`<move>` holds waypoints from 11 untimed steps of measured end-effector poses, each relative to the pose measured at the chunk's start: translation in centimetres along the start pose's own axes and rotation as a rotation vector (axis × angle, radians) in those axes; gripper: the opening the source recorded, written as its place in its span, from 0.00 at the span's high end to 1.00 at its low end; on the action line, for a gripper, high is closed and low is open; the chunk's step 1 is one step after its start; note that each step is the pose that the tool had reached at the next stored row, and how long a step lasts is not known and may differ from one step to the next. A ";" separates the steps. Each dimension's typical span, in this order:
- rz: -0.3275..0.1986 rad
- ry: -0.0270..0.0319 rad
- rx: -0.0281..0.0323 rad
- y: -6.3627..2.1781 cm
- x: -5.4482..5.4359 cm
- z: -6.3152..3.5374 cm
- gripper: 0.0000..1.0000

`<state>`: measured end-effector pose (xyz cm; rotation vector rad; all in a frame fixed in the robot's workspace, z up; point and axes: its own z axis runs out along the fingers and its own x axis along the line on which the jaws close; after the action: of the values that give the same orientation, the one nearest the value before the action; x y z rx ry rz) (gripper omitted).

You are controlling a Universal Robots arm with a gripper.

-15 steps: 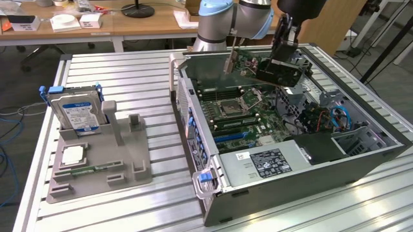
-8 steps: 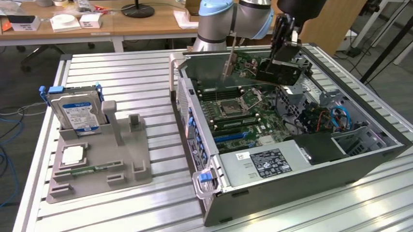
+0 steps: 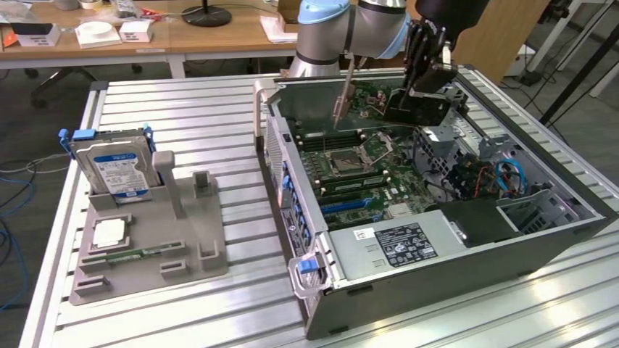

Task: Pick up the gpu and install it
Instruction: 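Pick up the gpu and move the gpu toward the slot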

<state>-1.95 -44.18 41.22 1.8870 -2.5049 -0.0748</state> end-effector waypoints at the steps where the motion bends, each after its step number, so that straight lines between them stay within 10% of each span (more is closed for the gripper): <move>1: -0.014 0.0005 -0.0003 0.00 0.0 0.00 0.74; 11: -0.045 0.0004 0.0032 0.01 -0.1 0.10 0.74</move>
<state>-1.95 -44.13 41.12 1.9448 -2.4639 -0.0706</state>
